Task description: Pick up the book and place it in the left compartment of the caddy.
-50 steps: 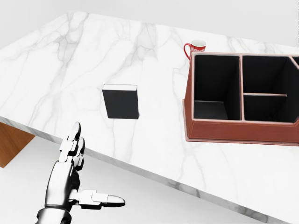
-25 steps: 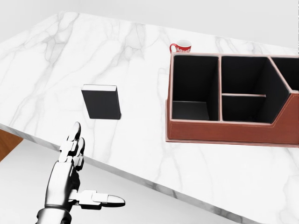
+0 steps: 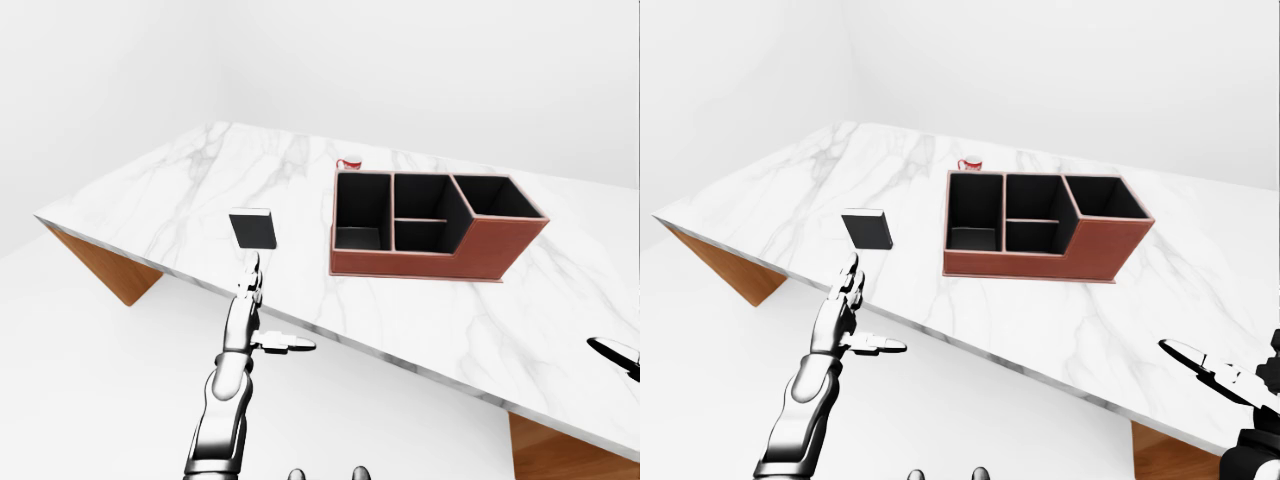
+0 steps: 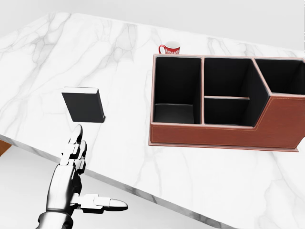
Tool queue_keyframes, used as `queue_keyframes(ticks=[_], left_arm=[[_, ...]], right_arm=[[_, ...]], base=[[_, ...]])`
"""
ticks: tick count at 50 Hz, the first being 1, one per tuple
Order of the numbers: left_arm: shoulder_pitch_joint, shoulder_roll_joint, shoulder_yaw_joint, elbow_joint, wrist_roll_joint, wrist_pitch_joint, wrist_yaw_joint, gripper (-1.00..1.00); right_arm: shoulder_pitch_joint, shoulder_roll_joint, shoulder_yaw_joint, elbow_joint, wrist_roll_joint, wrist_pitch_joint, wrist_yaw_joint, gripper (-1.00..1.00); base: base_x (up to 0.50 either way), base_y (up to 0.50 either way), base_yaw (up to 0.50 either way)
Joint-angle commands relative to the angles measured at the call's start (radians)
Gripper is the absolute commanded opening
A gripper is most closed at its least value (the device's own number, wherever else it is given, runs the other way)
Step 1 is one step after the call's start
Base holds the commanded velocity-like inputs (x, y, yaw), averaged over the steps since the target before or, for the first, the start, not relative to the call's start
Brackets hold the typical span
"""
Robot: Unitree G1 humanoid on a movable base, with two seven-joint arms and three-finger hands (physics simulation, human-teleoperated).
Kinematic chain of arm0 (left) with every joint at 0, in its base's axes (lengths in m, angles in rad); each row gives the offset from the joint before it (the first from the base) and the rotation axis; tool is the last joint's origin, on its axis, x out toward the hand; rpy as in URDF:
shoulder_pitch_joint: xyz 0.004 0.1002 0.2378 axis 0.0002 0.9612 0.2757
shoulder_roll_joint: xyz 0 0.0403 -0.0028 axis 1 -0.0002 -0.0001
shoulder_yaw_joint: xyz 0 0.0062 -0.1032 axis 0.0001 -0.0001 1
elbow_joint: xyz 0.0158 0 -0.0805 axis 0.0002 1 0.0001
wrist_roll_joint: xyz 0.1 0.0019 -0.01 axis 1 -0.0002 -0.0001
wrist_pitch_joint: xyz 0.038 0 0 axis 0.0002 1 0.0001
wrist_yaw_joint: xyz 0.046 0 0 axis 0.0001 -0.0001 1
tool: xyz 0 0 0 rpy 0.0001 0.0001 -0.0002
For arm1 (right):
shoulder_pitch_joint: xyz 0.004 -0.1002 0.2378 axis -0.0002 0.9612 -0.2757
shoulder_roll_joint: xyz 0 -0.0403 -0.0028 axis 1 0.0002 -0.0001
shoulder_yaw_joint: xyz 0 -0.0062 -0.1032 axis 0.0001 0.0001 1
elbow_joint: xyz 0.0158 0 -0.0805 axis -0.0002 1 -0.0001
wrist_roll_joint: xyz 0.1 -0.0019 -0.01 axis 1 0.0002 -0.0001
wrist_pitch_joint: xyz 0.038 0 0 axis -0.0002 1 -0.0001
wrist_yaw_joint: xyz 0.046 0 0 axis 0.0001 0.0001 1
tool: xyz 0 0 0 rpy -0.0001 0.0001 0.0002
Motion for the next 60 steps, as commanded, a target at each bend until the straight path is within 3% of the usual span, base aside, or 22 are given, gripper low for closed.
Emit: queue_keyframes(ticks=[1, 2, 10, 13, 17, 19, 20, 33, 35, 50, 51, 60], left_arm=[[-0.001, 0.0, 0.001, 0.001, 0.0, 0.0, 0.0, 1.0], [-0.006, 0.001, 0.002, 0.012, 0.0, -0.007, -0.001, 1.0], [0.007, -0.001, -0.004, -0.015, 0.004, 0.008, 0.0, 1.0], [-0.001, 0.0, -0.001, 0.004, 0.003, -0.005, 0.0, 1.0], [0.014, -0.002, -0.006, -0.028, 0.005, 0.013, -0.001, 1.0], [0.008, 0.0, -0.003, -0.012, 0.004, 0.002, -0.001, 1.0], [0.015, -0.001, -0.006, -0.028, 0.005, 0.011, -0.001, 1.0], [0.015, 0.0, -0.004, -0.019, 0.004, 0.003, -0.003, 1.0], [0.004, 0.001, -0.001, 0.008, 0.003, -0.013, -0.003, 1.0], [0.006, 0.0, 0.007, -0.019, 0.007, -0.011, 0.012, 1.0], [0.008, 0.0, 0.007, -0.027, 0.002, -0.002, 0.008, 1.0], [0.002, 0.003, 0.006, -0.004, 0.019, -0.032, 0.022, 1.0]], right_arm=[[-0.001, -0.001, -0.001, 0.002, 0.0, 0.0, 0.002, 1.0], [-0.002, -0.001, -0.001, 0.003, 0.0, 0.0, 0.002, 1.0], [0.002, 0.001, -0.004, -0.01, 0.005, 0.0, 0.002, 1.0], [-0.003, 0.0, -0.001, 0.005, 0.001, 0.0, 0.006, 1.0], [-0.001, 0.0, 0.001, 0.005, 0.001, 0.0, 0.005, 1.0], [0.0, 0.0, 0.001, 0.003, 0.0, 0.0, 0.005, 1.0], [0.0, 0.0, 0.001, 0.002, 0.001, 0.0, 0.005, 1.0], [0.0, -0.001, -0.006, -0.011, 0.003, 0.0, -0.001, 1.0], [-0.001, 0.0, -0.005, -0.007, 0.001, 0.0, -0.001, 1.0], [-0.001, -0.001, -0.008, -0.008, 0.001, 0.0, 0.0, 1.0], [-0.002, -0.001, -0.007, -0.006, 0.002, 0.0, 0.0, 1.0], [-0.001, -0.001, -0.01, -0.011, 0.004, 0.0, 0.0, 1.0]], base=[[0.09, -0.2, 0.0], [0.09, -0.19, 0.0], [0.08, -0.19, 0.0], [0.03, -0.06, 0.0], [0.0, 0.0, 0.0], [0.0, 0.0, 0.0], [0.0, 0.0, 0.0], [0.0, 0.0, 0.0], [0.0, 0.0, 0.0], [0.0, 0.0, 0.0], [0.0, 0.0, 0.0], [0.0, 0.0, 0.0]])
